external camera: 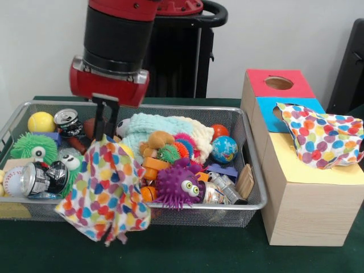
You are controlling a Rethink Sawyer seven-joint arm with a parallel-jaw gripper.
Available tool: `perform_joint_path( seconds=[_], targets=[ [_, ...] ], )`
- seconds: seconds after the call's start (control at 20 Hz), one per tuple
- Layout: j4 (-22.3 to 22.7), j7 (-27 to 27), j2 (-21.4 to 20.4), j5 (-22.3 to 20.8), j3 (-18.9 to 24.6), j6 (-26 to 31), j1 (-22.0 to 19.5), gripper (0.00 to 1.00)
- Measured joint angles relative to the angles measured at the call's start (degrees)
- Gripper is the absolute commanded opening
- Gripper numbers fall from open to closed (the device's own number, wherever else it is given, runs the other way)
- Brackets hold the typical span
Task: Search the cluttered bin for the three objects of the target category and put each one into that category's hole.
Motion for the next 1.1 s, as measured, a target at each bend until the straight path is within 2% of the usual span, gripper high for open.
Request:
perform_joint_path(
  seconds=[0.3, 0.6, 1.1],
  targets=[
    [1.45, 0.0, -4.44, -0.01, 0.05, 0.0, 0.02, 0.0],
    [1.44, 0.0, -6.84, -0.02, 0.02, 0.01, 1.45, 0.0],
    [1.45, 0.0, -8.48, 0.02, -0.22, 0.49, 7.93, 0.0]
  ],
)
